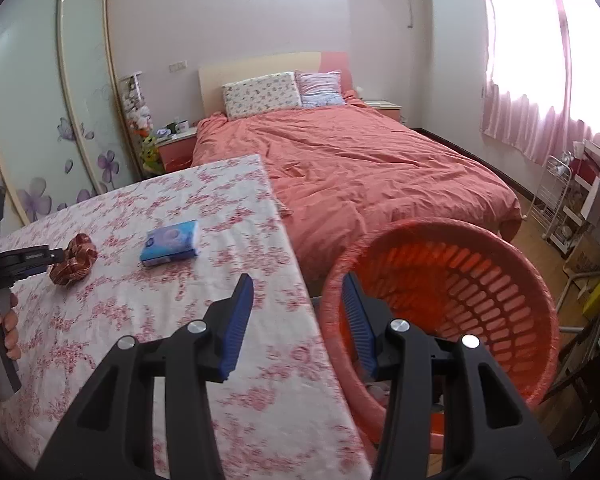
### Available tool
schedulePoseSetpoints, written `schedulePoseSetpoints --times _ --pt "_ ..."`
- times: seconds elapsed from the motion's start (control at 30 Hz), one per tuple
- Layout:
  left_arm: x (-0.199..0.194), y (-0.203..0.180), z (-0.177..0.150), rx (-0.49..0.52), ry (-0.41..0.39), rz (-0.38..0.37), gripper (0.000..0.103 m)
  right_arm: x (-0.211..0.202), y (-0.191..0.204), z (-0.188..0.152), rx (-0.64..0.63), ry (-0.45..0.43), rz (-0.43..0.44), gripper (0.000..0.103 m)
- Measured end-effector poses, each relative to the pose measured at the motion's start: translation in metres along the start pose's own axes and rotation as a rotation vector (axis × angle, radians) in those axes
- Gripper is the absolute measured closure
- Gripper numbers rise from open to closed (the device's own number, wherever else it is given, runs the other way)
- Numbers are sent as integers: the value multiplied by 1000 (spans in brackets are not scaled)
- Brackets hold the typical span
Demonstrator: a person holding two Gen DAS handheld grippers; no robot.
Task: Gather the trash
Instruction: 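Grasp the checked scrunchie with the left tool while the right tool grasps the blue tissue pack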
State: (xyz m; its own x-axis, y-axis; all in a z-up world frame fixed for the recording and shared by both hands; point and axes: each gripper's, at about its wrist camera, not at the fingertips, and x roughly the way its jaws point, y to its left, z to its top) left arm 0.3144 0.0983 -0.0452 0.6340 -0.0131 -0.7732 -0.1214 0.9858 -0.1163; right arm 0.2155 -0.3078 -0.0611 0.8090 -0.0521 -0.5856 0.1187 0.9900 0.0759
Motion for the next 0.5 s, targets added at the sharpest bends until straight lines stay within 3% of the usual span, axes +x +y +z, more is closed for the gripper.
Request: schedulePoseSetpoints --times 0.17,0.27,0.5 --pt "16 2 -1 5 38 -30 61 6 17 2 -33 14 8 57" --pt "21 2 -1 -2 50 -43 86 10 27 3 -52 23 15 56" --pt "0 22 -2 4 -4 -12 90 29 58 9 -72 63 62 53"
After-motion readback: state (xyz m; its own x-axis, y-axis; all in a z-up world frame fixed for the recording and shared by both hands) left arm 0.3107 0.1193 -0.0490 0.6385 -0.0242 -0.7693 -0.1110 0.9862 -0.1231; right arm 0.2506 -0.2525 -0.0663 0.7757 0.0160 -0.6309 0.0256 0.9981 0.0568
